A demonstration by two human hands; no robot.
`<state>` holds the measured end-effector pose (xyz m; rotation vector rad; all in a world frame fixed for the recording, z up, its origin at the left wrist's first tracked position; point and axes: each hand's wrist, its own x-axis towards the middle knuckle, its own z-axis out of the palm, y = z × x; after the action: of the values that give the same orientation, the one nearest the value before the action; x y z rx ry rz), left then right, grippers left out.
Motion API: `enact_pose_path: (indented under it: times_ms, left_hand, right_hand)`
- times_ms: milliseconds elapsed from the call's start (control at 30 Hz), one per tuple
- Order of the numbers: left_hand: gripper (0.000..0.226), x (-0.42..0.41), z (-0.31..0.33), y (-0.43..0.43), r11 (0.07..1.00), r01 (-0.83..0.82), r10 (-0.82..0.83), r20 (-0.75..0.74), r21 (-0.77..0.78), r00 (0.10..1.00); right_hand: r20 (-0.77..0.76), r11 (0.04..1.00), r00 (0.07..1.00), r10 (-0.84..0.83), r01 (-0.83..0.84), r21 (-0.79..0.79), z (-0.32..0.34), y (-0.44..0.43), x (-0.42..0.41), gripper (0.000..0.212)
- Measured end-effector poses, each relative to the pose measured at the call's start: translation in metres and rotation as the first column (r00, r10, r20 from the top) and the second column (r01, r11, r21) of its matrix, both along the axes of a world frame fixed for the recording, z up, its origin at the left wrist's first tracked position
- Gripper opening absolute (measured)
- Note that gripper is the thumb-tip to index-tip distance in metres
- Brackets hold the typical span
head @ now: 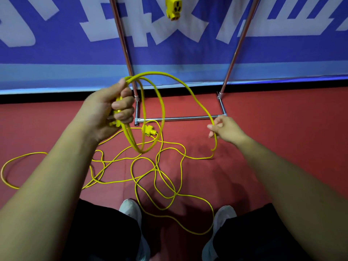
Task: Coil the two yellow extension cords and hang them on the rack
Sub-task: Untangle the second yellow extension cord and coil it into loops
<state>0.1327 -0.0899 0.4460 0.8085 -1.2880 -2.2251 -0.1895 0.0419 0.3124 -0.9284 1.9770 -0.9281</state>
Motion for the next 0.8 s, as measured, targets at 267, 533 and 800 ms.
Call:
enact_pose_path:
  times_ms: [267,533,800]
  left_hand:
    - [0.032,-0.020,-0.001,0.020,0.981,-0.058,0.095,0.198,-0.185,0.976]
    - [0.029,-0.041,-0.009,0.060,0.974,0.226,-0.223,0.230,0.013,0.947]
    - [0.030,-0.040,0.000,0.051,0.963,0.236,-0.237,-0.008,0.134,0.972]
  right_hand:
    - [-0.281,0.718,0.666,0.691,-0.586,0.376,0.079,-0.002,0.037,0.020]
    - [0.150,0.762,0.754,0.639,-0.595,-0.254,0.136,0.011,0.080,0.006]
    - [0.043,0.842,0.856,0.515,-0.496,-0.212,0.102,0.007,0.037,0.014]
